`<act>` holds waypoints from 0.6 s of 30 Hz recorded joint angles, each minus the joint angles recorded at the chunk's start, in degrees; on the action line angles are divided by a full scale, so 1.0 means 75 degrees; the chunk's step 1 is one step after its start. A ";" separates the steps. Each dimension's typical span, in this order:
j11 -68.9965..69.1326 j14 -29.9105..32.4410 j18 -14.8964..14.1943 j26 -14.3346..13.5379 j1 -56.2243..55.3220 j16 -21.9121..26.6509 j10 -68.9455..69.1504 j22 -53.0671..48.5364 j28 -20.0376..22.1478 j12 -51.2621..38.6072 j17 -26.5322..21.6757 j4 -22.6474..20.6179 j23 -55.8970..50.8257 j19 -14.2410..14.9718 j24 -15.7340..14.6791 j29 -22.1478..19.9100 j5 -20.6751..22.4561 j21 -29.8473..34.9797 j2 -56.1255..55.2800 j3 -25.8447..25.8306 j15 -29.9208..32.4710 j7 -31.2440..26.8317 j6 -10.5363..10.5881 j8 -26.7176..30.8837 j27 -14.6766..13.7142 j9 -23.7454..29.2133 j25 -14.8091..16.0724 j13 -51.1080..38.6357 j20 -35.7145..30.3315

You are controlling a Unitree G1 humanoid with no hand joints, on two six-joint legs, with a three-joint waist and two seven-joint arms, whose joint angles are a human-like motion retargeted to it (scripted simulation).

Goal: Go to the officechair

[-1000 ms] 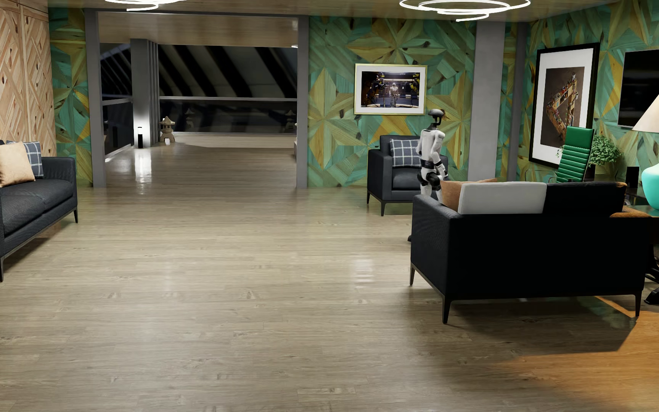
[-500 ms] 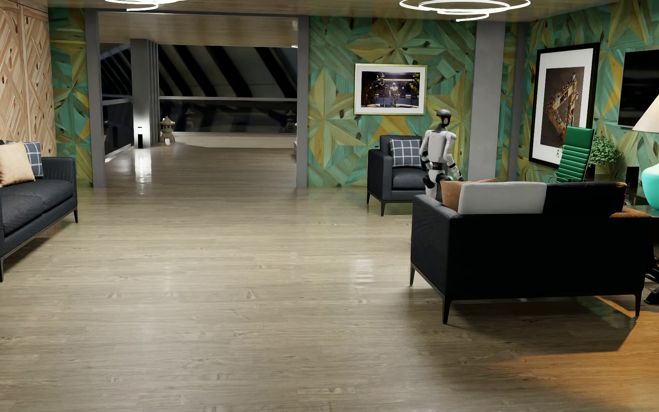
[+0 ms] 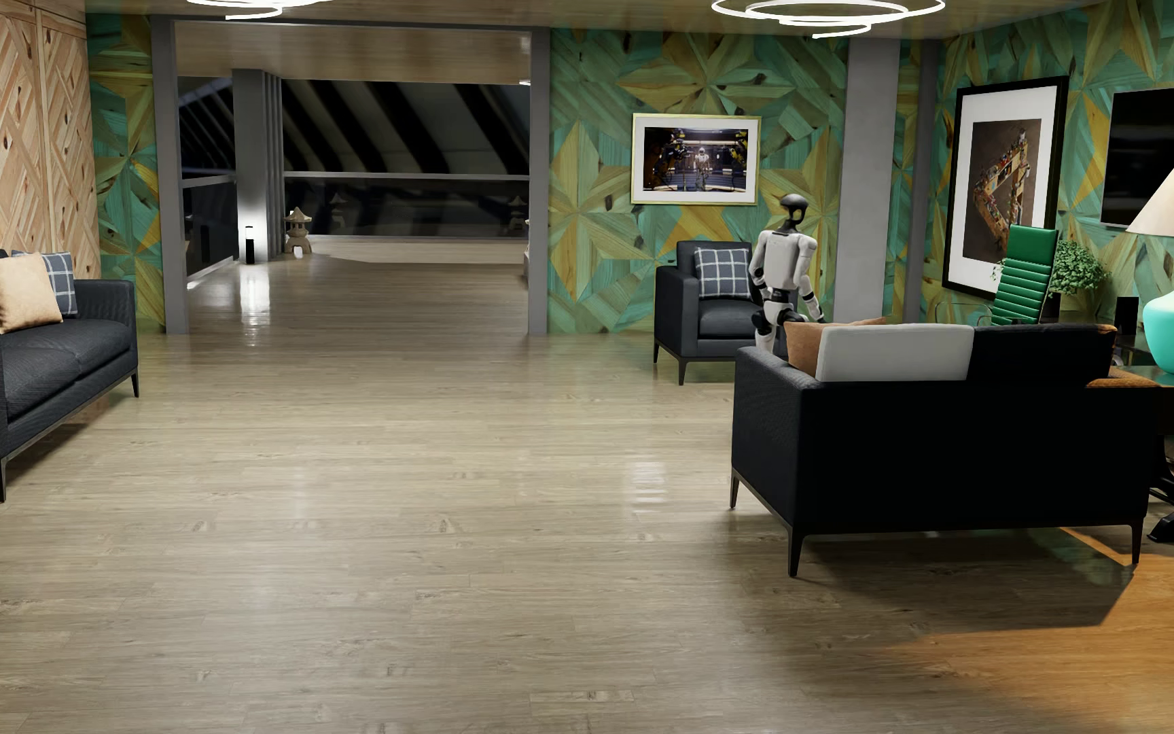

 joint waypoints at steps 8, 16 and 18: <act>-0.0190 -0.0208 0.1239 -0.0026 -0.0150 0.0115 0.0779 -0.0042 0.0121 -0.0128 -0.0129 0.0705 0.0343 0.0075 -0.0055 0.0013 -0.0113 0.0012 0.0313 -0.0023 -0.0028 0.3010 0.0013 -0.0744 0.0079 -0.0022 -0.0093 0.0053 0.0135; -0.0026 -0.0261 0.0839 -0.0019 0.0403 -0.0150 -0.0142 0.0385 0.0039 0.0085 -0.0123 -0.0202 0.0347 0.0536 -0.0171 -0.0050 -0.0761 -0.0119 0.0757 0.0170 -0.0187 0.2506 -0.0150 -0.1262 0.0050 -0.0110 0.0000 0.0052 -0.0087; 0.0733 -0.0348 0.0860 0.0007 0.0446 -0.0246 -0.0164 0.0548 0.0033 0.0103 -0.0134 -0.0448 0.0263 0.0657 -0.0189 -0.0050 -0.1149 -0.0132 0.0576 0.0185 -0.0228 0.2306 -0.0205 -0.1333 0.0011 -0.0080 -0.0006 0.0081 -0.0147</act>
